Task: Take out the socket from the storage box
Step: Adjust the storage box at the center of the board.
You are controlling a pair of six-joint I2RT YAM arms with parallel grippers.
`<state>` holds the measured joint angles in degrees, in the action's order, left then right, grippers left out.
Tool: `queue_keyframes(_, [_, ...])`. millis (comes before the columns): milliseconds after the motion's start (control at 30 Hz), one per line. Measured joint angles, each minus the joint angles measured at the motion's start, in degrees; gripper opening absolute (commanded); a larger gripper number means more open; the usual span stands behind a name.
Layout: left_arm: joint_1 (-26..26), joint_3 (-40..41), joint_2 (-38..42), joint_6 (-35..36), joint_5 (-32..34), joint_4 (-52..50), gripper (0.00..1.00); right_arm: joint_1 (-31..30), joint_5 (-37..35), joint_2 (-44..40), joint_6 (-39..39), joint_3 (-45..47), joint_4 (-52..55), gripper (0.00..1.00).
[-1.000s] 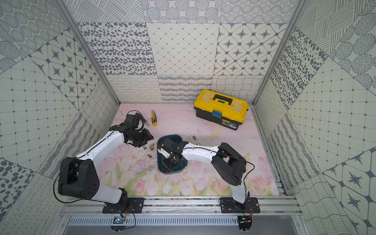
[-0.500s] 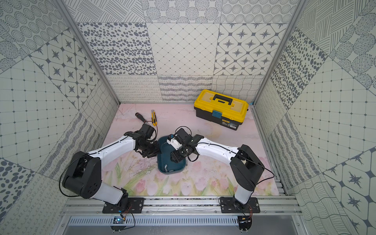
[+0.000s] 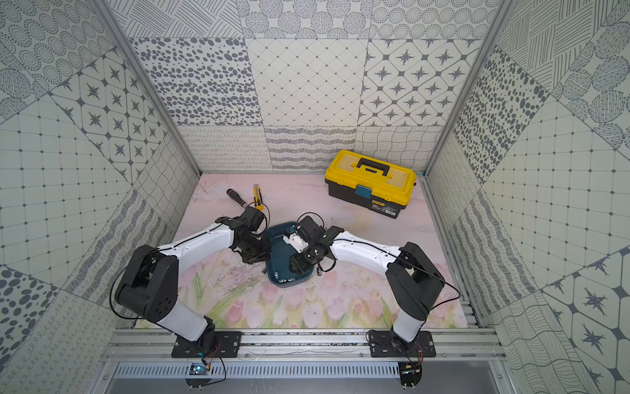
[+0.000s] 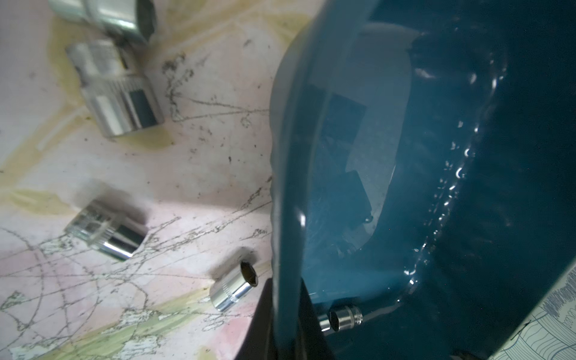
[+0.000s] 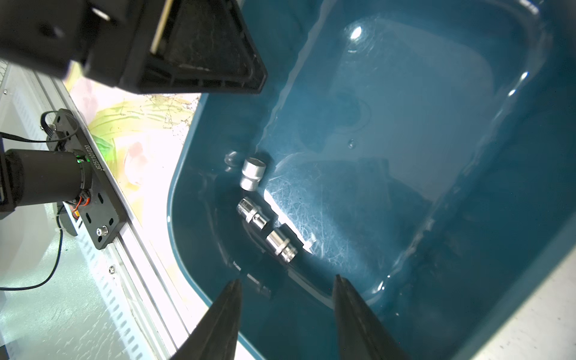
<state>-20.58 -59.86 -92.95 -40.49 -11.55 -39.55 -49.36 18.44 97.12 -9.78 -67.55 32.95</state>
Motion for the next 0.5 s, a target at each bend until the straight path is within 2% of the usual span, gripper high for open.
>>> queue_keyframes(333, [0.0, -8.63, -3.1, 2.03, -0.31, -6.86, 0.0, 1.88, 0.28, -3.54, -0.07, 1.77, -0.13, 0.51])
queue_keyframes(500, [0.0, -12.68, -5.11, 4.07, -1.42, -10.34, 0.0, 5.57, -1.66, -7.32, -1.42, 4.48, -0.55, 0.52])
